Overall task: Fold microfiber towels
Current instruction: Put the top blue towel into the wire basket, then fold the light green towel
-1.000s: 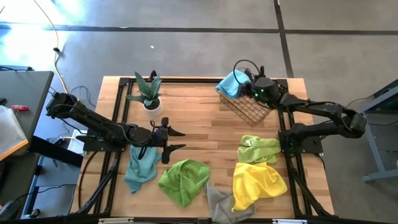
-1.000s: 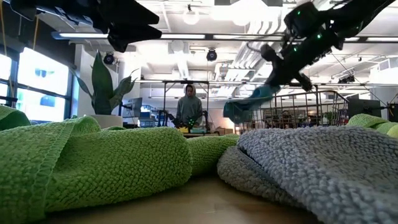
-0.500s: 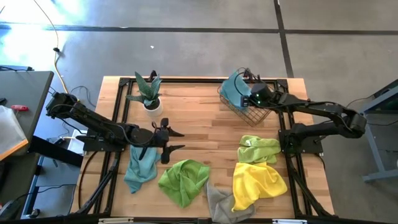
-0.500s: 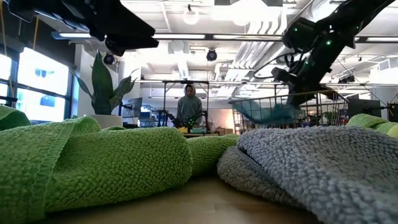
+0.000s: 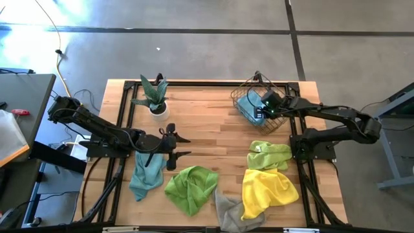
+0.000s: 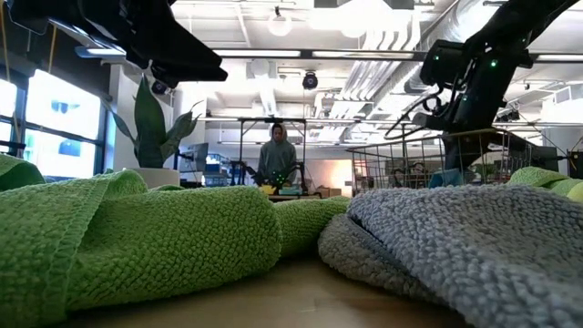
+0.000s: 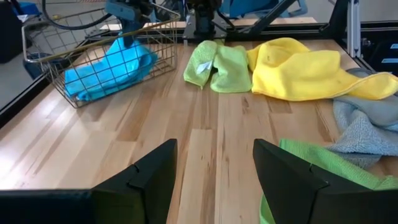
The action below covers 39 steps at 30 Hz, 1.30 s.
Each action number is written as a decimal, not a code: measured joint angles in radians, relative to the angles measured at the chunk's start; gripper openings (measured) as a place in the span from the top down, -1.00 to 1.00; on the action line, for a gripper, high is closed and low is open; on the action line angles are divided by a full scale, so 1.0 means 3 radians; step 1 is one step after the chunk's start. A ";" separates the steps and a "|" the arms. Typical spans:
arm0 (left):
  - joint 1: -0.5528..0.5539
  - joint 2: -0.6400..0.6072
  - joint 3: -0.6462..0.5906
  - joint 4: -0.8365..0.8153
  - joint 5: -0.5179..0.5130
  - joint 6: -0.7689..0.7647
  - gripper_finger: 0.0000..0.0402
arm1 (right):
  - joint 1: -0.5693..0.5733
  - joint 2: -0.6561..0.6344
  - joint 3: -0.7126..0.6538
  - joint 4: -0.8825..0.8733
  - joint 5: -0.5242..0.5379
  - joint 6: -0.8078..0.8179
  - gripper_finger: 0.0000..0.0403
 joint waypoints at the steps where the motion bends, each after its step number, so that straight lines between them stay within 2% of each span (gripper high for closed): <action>1: 0.0000 0.0000 0.0000 -0.0004 0.0000 0.0000 -0.01 | 0.0000 0.0000 0.0000 -0.0004 -0.0047 0.0002 0.94; 8: 0.0000 0.0000 0.0000 -0.0004 0.0000 0.0000 -0.01 | 0.0000 0.0000 0.0000 -0.0004 -0.0372 0.0000 0.75; 13: 0.0000 0.0000 0.0000 -0.0003 -0.0015 0.0000 -0.01 | 0.0000 0.0003 0.0059 -0.0241 -0.0532 -0.0044 0.71; 21: 0.0005 0.0000 0.0000 -0.0003 -0.0170 0.0000 -0.01 | 0.0000 0.0001 0.0753 -0.1230 -0.0184 -0.0510 0.71; 25: 0.0005 0.0000 0.0000 -0.0003 -0.0212 0.0000 -0.01 | 0.0016 0.0000 0.1048 -0.1432 -0.0008 -0.0765 0.71; 28: 0.0005 0.0000 0.0000 -0.0003 -0.0212 0.0000 -0.01 | 0.0033 0.0001 0.1232 -0.1500 -0.0067 -0.0861 0.67; 32: 0.0005 0.0000 0.0000 -0.0003 -0.0212 -0.0002 -0.01 | 0.0188 0.0000 0.1455 -0.1342 -0.0183 -0.1053 0.62; 35: 0.0005 0.0001 0.0000 -0.0013 -0.0140 -0.0163 -0.01 | 0.0504 0.0000 0.1467 -0.0865 -0.0209 -0.1167 0.61; 39: -0.0009 0.0003 0.0000 -0.0148 0.0123 -0.0480 -0.01 | 0.1018 0.0000 0.1307 -0.0068 -0.0336 -0.1382 0.61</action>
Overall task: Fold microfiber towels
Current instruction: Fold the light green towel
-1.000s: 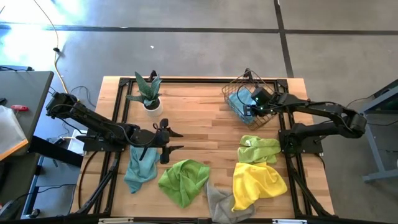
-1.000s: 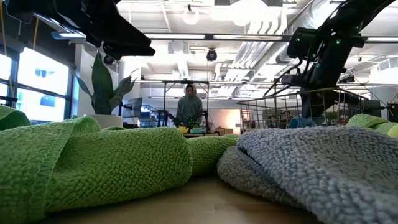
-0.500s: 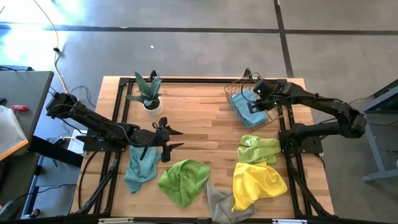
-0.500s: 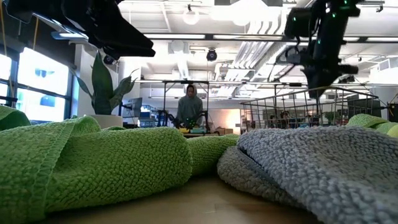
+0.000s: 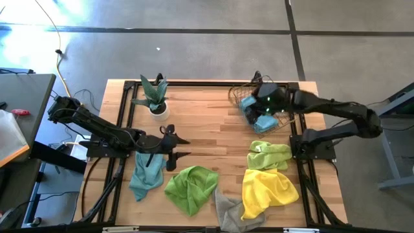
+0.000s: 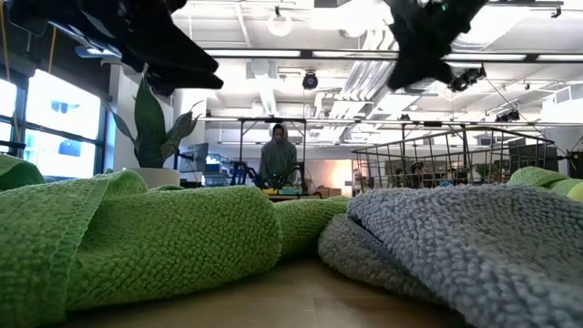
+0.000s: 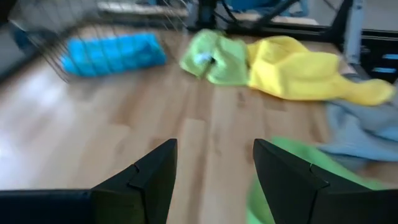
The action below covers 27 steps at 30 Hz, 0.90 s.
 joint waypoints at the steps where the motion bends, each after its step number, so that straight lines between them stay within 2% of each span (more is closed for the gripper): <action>1: -0.0011 0.0000 0.0000 -0.0032 0.0045 -0.0094 -0.01 | 0.0126 0.0000 -0.0058 0.0161 -0.0002 -0.0046 0.61; 6: -0.0113 0.0000 0.0000 -0.0174 0.0091 -0.0470 -0.01 | 0.0708 0.0001 -0.0314 0.0304 0.0010 0.0094 0.61; 13: -0.0246 0.0000 0.0000 -0.0180 -0.0035 -0.0573 -0.01 | 0.1361 0.0004 -0.0843 0.0212 -0.0036 0.1191 0.61; 17: -0.0273 0.0000 0.0000 -0.0178 -0.0163 -0.0573 -0.01 | 0.1570 0.0019 -0.1021 -0.0021 -0.0046 0.1486 0.61; 22: -0.0273 0.0000 0.0000 -0.0177 -0.0219 -0.0573 -0.01 | 0.1784 0.0106 -0.1116 -0.0148 -0.0081 0.1438 0.61; 27: -0.0273 0.0000 0.0001 -0.0174 -0.0222 -0.0573 -0.01 | 0.1988 0.0325 -0.1124 -0.0290 -0.0114 0.1079 0.61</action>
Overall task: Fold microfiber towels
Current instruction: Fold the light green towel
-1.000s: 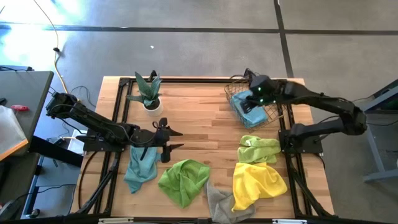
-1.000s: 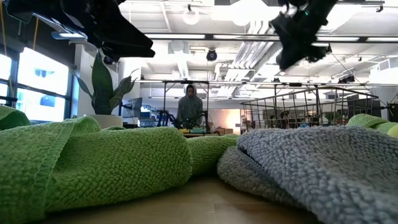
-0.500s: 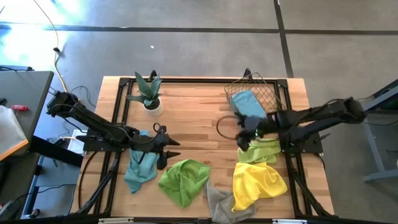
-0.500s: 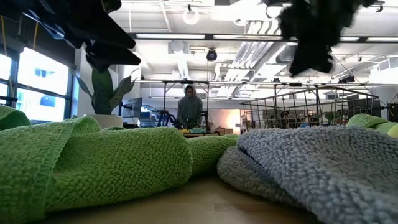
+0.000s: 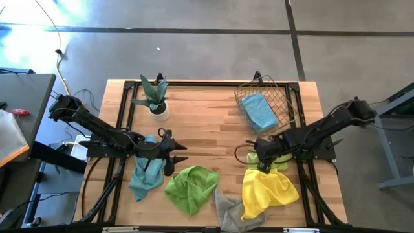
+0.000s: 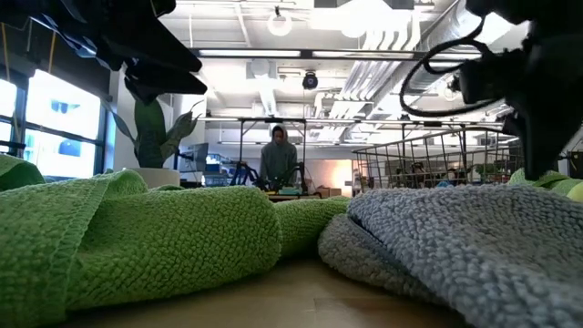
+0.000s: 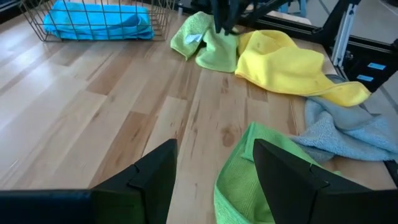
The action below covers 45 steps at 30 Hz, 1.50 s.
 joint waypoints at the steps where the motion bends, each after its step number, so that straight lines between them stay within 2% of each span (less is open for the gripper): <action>1: 0.0000 0.0000 0.0000 -0.0002 0.0000 0.0000 -0.01 | 0.0039 0.0057 0.0000 -0.0029 -0.0005 -0.0124 0.61; 9: 0.0005 0.0000 0.0000 -0.0008 -0.0114 0.0018 -0.01 | 0.0172 0.0466 0.0000 -0.0126 0.0350 -0.0965 0.61; 13: 0.0004 0.0000 0.0000 -0.0005 -0.0135 0.0025 -0.01 | 0.0127 0.0688 0.0000 0.0188 0.0420 -0.1220 0.61; 18: 0.0004 0.0000 0.0000 -0.0001 -0.0164 0.0101 -0.01 | 0.0079 0.0959 0.0012 0.0936 0.0522 -0.1688 0.61; 26: 0.0004 0.0000 0.0000 0.0022 -0.0192 0.0150 -0.01 | -0.0125 0.1287 0.0005 0.2669 0.1420 -0.2566 0.61; 30: 0.0004 0.0000 0.0000 0.0023 -0.0193 0.0148 -0.01 | -0.0273 0.1322 0.0043 0.3279 0.1512 -0.2657 0.61; 33: 0.0004 0.0000 0.0000 0.0024 -0.0193 0.0145 -0.01 | -0.0306 0.1202 0.0186 0.3123 0.1497 -0.2568 0.61; 37: 0.0004 0.0000 0.0000 0.0022 -0.0197 0.0142 -0.01 | -0.0246 0.0927 0.0505 0.2276 0.1334 -0.2476 0.61; 41: 0.0004 0.0000 0.0000 0.0024 -0.0219 0.0149 -0.01 | -0.0190 0.0817 0.0787 0.1139 0.1028 -0.1704 0.61; 45: 0.0004 0.0000 0.0000 0.0026 -0.0344 0.0204 -0.01 | -0.0202 0.0851 0.0790 0.0613 0.0878 -0.0835 0.61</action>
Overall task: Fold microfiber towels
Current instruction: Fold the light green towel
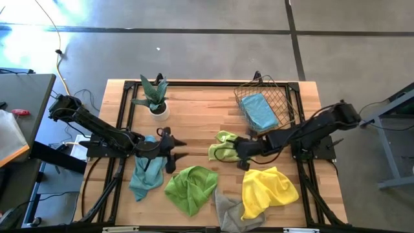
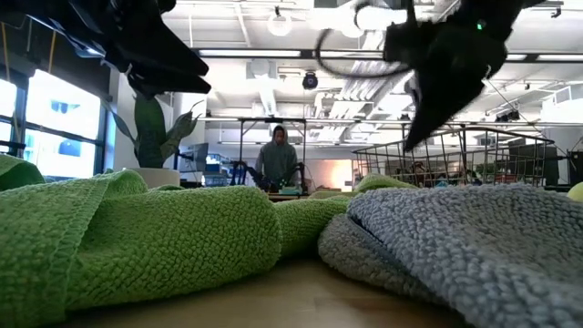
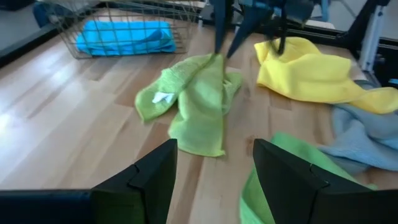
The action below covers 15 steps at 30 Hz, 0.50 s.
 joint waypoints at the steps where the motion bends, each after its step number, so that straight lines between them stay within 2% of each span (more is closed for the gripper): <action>1: 0.0000 0.0000 0.0000 0.0006 -0.0034 0.0019 -0.01 | -0.0008 0.0020 -0.0022 -0.0072 -0.0002 0.0183 0.61; 3: 0.0000 0.0000 0.0000 0.0023 -0.0094 0.0035 -0.01 | -0.0041 0.0078 -0.0060 -0.0135 -0.0002 0.0474 0.61; 6: 0.0002 0.0000 0.0000 0.0039 -0.0116 0.0035 -0.01 | -0.0110 0.0178 -0.0070 -0.0125 0.0013 0.0608 0.61; 10: 0.0003 0.0000 0.0000 0.0037 -0.0091 0.0002 -0.01 | -0.0235 0.0396 -0.0072 0.0026 0.0014 0.0529 0.61; 15: -0.0003 0.0000 0.0000 0.0030 -0.0087 -0.0096 -0.01 | -0.0394 0.0693 -0.0072 0.0552 -0.0034 0.0273 0.61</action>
